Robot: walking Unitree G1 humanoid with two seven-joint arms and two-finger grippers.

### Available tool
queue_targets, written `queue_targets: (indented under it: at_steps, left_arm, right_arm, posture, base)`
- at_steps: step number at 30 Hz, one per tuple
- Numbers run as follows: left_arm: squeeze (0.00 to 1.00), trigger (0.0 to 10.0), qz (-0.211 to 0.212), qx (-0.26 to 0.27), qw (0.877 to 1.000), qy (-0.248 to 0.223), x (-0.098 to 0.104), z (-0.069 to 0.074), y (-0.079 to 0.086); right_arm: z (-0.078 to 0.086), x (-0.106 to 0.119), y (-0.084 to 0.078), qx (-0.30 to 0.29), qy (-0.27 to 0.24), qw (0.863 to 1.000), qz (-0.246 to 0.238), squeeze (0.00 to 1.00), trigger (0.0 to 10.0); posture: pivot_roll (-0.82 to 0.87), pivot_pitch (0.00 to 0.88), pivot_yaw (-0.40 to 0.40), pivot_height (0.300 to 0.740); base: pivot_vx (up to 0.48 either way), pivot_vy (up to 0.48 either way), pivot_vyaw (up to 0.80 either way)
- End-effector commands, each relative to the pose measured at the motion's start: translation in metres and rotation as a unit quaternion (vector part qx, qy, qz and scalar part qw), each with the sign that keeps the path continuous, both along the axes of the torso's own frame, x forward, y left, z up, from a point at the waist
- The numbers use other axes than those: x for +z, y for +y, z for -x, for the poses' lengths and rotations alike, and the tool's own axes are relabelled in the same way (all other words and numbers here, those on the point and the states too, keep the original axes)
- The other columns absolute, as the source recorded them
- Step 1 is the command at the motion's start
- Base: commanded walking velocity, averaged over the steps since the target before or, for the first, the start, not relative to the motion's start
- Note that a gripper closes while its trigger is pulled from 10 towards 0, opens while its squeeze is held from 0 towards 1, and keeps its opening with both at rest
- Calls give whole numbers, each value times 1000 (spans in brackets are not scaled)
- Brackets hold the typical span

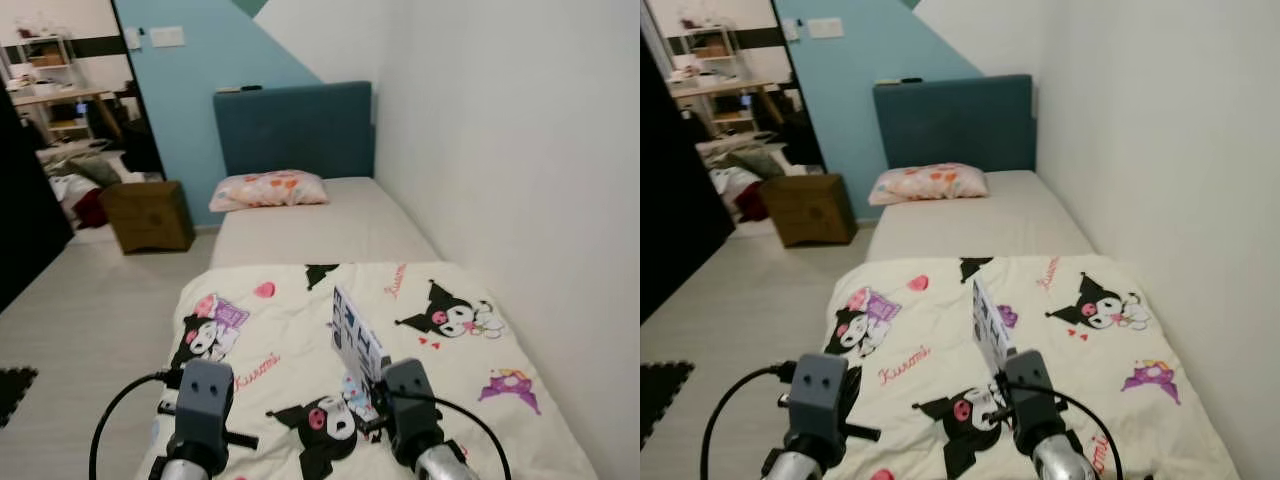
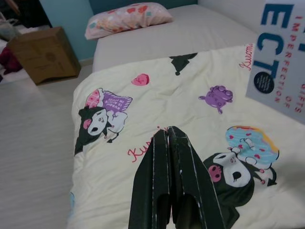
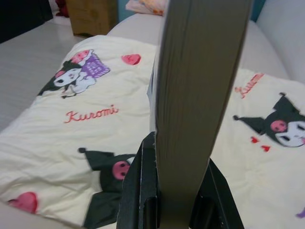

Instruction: Clean up the room

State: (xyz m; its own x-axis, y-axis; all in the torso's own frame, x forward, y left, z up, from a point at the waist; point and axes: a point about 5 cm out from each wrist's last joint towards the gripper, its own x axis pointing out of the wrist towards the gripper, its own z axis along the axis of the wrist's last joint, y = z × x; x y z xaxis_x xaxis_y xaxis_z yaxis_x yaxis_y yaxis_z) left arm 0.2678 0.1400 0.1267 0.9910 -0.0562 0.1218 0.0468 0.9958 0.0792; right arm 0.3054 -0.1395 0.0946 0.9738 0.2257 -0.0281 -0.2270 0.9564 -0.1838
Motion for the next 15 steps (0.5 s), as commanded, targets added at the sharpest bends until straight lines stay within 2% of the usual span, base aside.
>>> queue_targets:
  at_steps: [1, 13, 15]
  left_arm:
    - [0, 10000, -2, 10, 1000, 18, -8, 2, 6]
    - [0, 10000, -12, 12, 1000, 13, -7, 2, 6]
    - [0, 10000, -17, 8, 1000, 11, -6, 2, 6]
  right_arm:
    - [0, 5, 3, 3, -16, 1000, -12, 0, 10000]
    - [1, 5, 2, 7, -13, 1000, -1, 0, 10000]
    - [1, 5, 3, 12, -16, 1000, 14, 0, 10000]
  posture:
    - [-54, 112, 24, 740]
    - [-57, 116, 27, 740]
    - [-58, 116, 27, 740]
  base:
    - [0, 0, 0]
    - [0, 0, 0]
    - [0, -394, 787]
